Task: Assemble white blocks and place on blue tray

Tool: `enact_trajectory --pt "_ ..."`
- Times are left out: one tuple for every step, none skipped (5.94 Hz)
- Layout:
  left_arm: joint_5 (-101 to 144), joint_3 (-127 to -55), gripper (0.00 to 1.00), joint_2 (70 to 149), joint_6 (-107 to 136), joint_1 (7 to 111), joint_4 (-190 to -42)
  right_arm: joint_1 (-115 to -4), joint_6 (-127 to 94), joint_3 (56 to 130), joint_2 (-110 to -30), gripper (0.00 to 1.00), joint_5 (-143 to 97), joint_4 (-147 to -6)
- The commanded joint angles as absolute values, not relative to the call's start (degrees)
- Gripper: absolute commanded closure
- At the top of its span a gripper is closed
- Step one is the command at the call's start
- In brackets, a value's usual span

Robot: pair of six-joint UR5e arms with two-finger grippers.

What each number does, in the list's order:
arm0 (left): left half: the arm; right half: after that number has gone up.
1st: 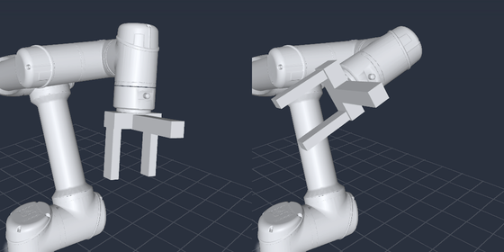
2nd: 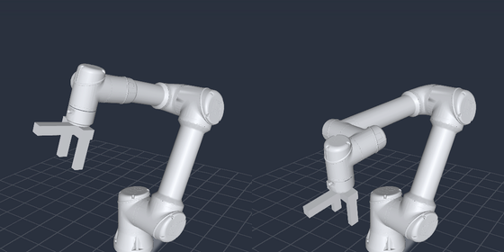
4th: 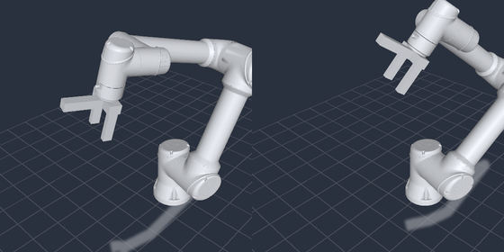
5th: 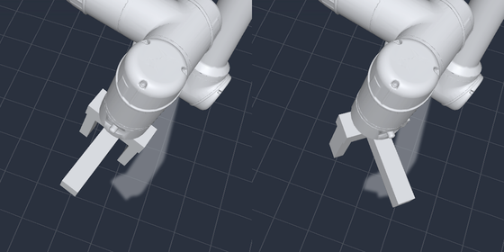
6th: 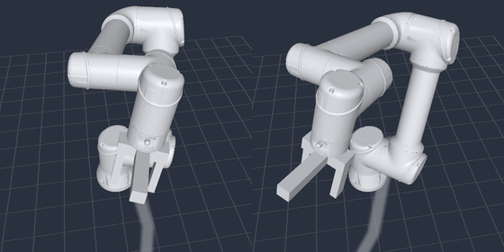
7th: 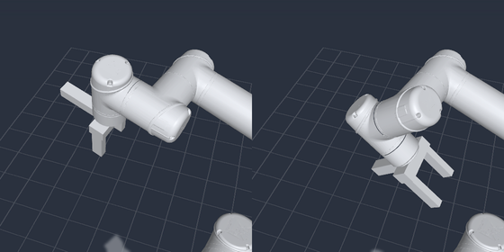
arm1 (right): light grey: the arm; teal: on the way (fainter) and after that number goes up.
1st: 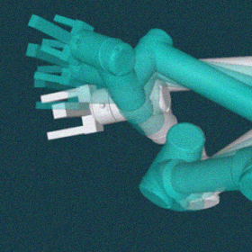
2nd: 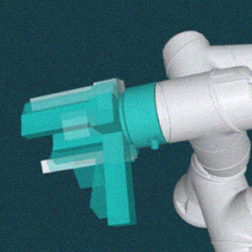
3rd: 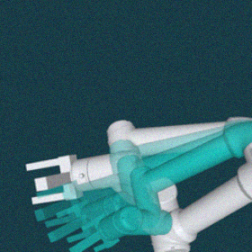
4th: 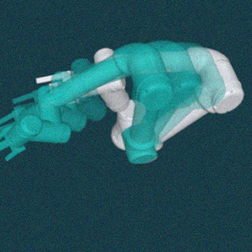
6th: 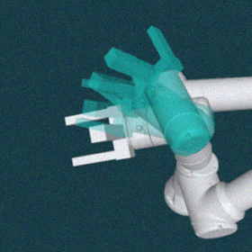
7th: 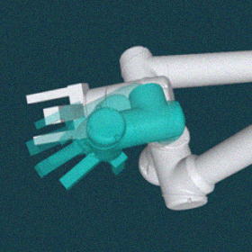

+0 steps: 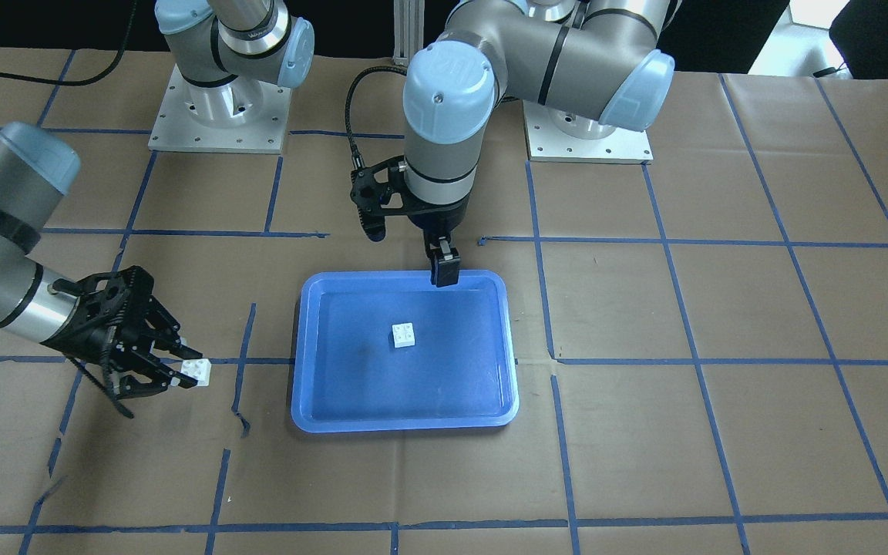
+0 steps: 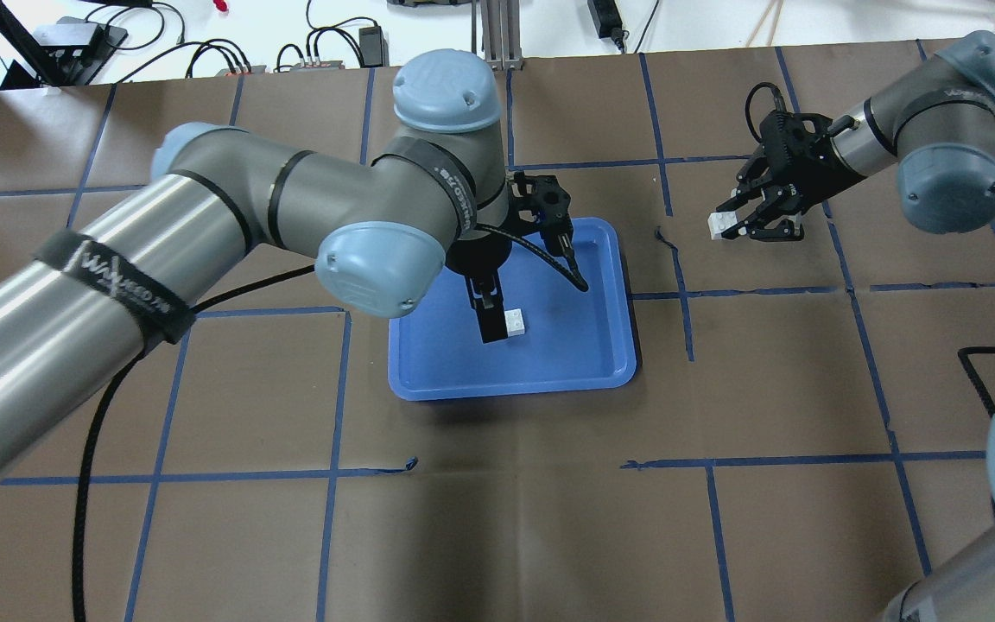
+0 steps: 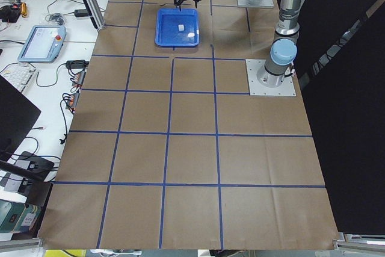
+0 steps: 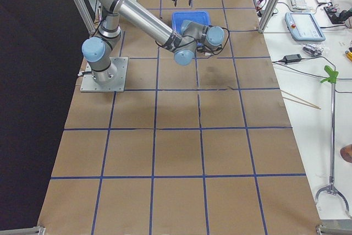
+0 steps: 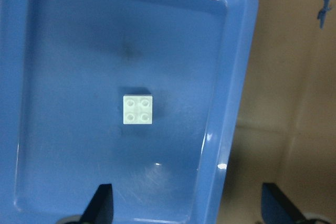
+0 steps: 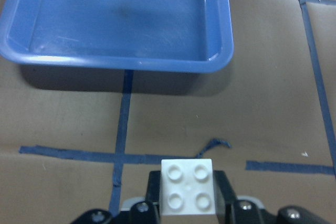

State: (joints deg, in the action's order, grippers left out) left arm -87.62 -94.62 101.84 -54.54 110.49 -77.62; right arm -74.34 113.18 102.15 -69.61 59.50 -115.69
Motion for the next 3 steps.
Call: enact_trajectory --pt "-88.1 -94.4 0.01 93.5 -47.8 108.4 -85.4 -80.4 107.4 105.8 -71.4 0.75 55.9 -118.0" --pt "-88.6 -94.4 0.01 90.6 -38.4 107.9 -87.3 -84.0 101.2 108.2 -71.4 0.75 55.8 -124.0" --pt "-92.9 -94.6 0.01 88.4 -32.5 106.7 -89.5 -87.2 93.4 111.8 -71.4 0.75 55.8 -133.1"
